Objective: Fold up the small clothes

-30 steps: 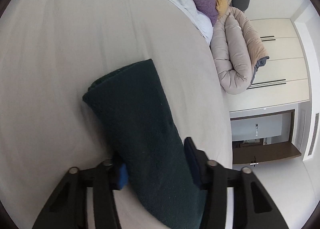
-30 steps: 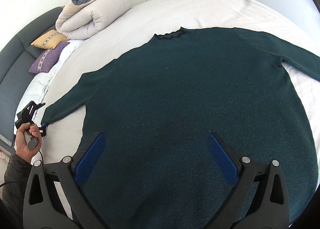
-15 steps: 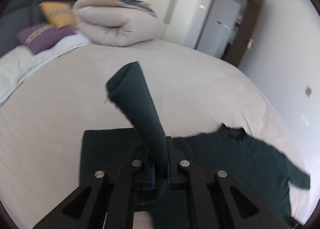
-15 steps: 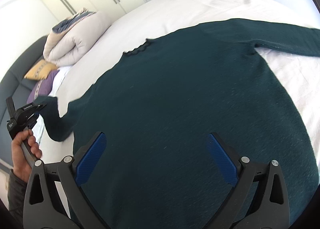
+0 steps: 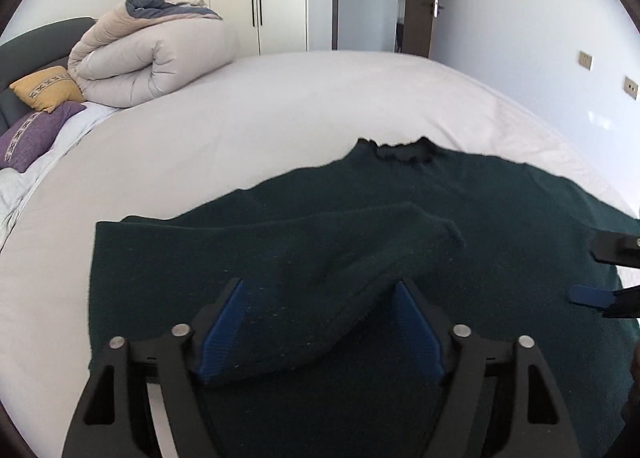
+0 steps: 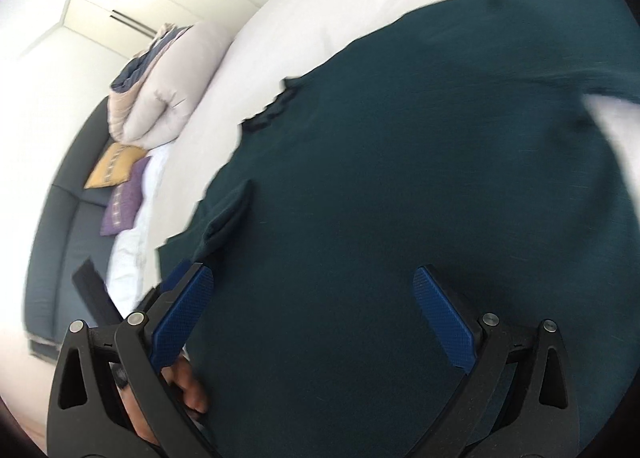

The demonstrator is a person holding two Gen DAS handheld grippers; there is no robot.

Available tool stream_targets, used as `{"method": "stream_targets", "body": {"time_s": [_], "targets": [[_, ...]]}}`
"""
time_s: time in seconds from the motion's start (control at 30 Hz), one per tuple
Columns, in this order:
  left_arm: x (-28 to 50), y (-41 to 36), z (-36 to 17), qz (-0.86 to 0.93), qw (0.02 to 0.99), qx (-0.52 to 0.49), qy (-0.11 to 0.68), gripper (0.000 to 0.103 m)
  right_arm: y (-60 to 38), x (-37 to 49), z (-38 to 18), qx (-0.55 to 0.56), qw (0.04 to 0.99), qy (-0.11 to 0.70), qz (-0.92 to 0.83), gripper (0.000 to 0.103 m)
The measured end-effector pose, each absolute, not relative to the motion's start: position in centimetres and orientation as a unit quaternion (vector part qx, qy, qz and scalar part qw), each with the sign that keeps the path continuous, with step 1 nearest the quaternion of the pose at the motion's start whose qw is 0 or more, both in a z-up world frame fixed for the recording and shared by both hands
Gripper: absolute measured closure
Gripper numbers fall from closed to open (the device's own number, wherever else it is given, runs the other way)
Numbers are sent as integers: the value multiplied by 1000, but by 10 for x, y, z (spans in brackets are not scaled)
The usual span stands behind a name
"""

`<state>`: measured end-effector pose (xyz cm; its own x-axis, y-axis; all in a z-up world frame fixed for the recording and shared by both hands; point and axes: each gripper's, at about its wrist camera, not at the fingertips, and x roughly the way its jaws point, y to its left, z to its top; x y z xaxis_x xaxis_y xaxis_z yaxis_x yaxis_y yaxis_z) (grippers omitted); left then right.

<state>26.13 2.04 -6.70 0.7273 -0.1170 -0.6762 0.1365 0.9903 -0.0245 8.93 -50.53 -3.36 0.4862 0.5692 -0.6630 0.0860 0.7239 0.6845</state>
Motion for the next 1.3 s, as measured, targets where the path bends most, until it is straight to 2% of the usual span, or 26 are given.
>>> {"method": "stream_targets", "body": {"time_s": [0.03,0.2,0.33,0.37,0.4,0.43,0.53,0.6,0.67,0.77,1.1,1.3], "targets": [[257,27,-66,-65,931,1,359,18,-495,107,-39,354,779,487,172,2],[242,46,-91,-63,919,-59,385,18,-433,173,-72,394,715,536,217,5],[244,66,-105,-70,908,-120,394,19,-398,215,-84,383,704,563,200,5],[245,66,-106,-70,909,-122,393,19,-393,223,-84,383,703,566,198,8],[245,65,-106,-68,909,-118,393,19,-387,232,-83,378,705,567,195,13],[244,62,-106,-64,911,-110,392,19,-376,235,-83,365,707,572,198,25],[244,57,-108,-57,913,-95,392,19,-357,241,-83,317,717,590,193,37],[243,58,-109,-60,914,-100,389,19,-349,250,-86,291,725,595,189,51],[241,60,-109,-62,914,-106,387,19,-347,257,-87,264,736,598,177,78],[239,61,-110,-61,914,-103,387,19,-348,258,-82,231,754,591,171,94],[236,66,-110,-63,915,-112,382,19,-340,246,-37,173,810,533,172,100],[236,67,-110,-59,917,-113,379,19,-399,232,-39,219,806,527,158,101]]}}
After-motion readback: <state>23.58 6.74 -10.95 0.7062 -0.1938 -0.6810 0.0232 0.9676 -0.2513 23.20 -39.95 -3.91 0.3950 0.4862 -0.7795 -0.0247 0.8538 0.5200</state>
